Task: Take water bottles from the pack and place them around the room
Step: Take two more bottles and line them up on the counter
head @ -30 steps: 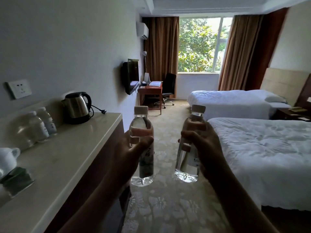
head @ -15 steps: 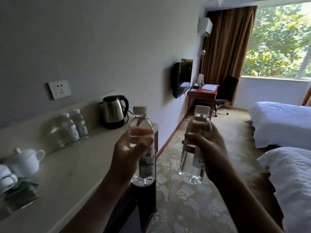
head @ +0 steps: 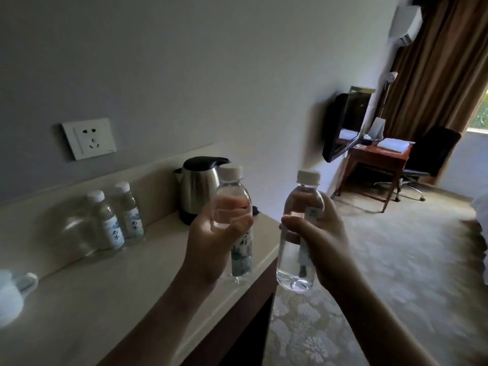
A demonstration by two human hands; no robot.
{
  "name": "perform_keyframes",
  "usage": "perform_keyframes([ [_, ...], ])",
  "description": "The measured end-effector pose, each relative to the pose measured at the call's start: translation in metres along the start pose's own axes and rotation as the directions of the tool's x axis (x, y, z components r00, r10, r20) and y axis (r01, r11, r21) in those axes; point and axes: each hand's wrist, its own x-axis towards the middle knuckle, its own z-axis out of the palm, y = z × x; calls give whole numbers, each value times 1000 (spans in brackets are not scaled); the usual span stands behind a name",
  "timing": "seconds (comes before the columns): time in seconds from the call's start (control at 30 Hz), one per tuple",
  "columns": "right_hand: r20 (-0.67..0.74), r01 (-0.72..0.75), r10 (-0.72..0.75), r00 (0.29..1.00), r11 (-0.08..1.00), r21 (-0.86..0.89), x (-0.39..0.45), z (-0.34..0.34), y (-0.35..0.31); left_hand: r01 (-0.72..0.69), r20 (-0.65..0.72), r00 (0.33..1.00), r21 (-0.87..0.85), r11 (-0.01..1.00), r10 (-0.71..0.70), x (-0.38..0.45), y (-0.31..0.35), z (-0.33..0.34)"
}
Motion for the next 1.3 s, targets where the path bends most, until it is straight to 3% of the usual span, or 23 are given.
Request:
perform_keyframes([
  [0.27,303,-73,36,952,991,111,80,79,79,46,-148,989,210,977,-15,40,-30,-64],
  [0.4,425,-70,12,905,990,120,102,116,118,91,-317,948,225,970,-16,42,-45,-88],
  [0.57,510,-51,-7,860,994,100,106,146,163,178,-543,840,250,952,-14,33,-67,-102],
  [0.7,546,-80,17,837,993,91,103,156,199,225,-717,697,249,942,23,23,-90,-106],
  [0.87,562,-101,44,826,992,71,96,156,223,225,-818,568,258,940,89,14,-118,-107],
  [0.97,580,-99,53,813,994,47,90,155,233,239,-828,552,269,933,97,11,-131,-109],
  [1.07,645,-64,36,764,998,20,88,149,240,262,-811,576,300,917,101,5,-140,-113],
  [1.23,827,-5,163,538,982,-190,101,120,271,380,-795,606,302,874,11,-18,-157,-119],
  [1.3,830,42,225,510,958,-285,105,115,277,452,-773,634,372,811,1,-27,-157,-124],
])
